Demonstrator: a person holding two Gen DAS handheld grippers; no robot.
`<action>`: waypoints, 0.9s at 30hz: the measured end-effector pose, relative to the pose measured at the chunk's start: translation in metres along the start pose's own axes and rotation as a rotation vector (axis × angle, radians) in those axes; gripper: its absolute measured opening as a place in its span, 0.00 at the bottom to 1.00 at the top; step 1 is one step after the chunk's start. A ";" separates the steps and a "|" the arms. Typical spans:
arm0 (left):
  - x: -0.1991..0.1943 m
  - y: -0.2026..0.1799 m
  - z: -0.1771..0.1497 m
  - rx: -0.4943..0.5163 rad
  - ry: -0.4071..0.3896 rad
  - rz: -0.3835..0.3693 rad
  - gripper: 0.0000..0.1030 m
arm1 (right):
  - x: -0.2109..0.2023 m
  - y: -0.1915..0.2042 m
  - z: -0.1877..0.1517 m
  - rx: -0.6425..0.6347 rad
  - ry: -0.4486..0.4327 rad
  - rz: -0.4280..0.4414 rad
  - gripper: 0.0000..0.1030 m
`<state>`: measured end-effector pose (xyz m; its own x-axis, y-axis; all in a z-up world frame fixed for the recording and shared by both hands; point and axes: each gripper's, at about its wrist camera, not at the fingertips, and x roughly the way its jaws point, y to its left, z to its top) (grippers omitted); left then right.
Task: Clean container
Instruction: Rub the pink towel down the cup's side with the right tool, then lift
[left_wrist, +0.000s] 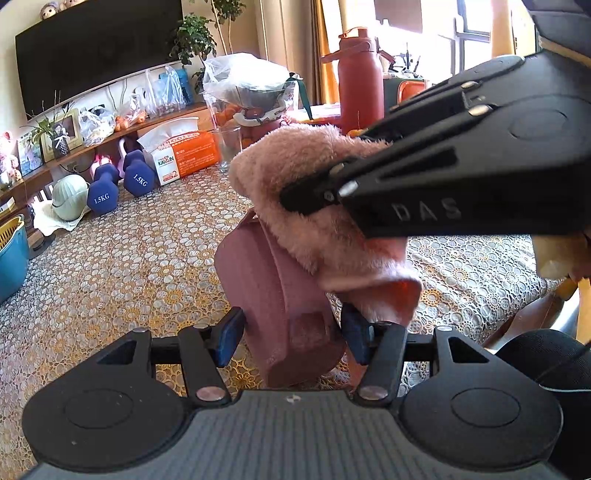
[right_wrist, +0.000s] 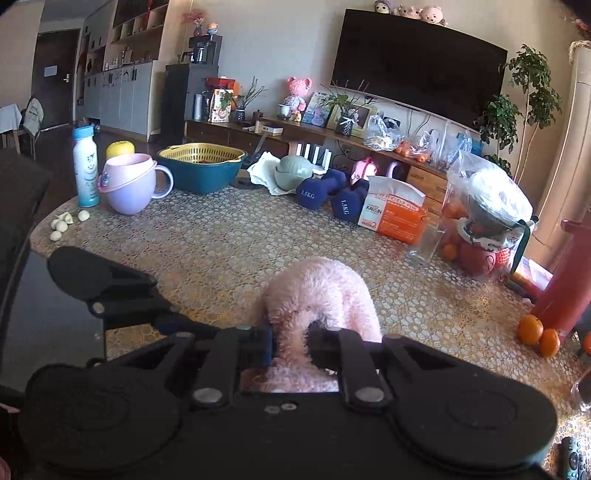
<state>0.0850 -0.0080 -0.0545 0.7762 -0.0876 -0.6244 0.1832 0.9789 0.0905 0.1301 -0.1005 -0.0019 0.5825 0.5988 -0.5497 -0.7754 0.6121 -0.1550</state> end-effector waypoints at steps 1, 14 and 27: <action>0.000 0.000 0.000 0.004 -0.002 0.000 0.55 | 0.002 -0.004 0.002 0.003 -0.002 -0.015 0.13; 0.000 0.002 -0.001 0.005 -0.009 -0.016 0.55 | 0.043 -0.046 -0.003 0.061 0.118 0.000 0.13; 0.000 0.001 -0.002 0.023 -0.014 -0.019 0.55 | 0.007 -0.025 0.035 -0.104 0.074 0.170 0.13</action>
<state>0.0845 -0.0064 -0.0558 0.7809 -0.1094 -0.6150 0.2119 0.9726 0.0961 0.1621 -0.0933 0.0273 0.4246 0.6467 -0.6336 -0.8842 0.4467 -0.1365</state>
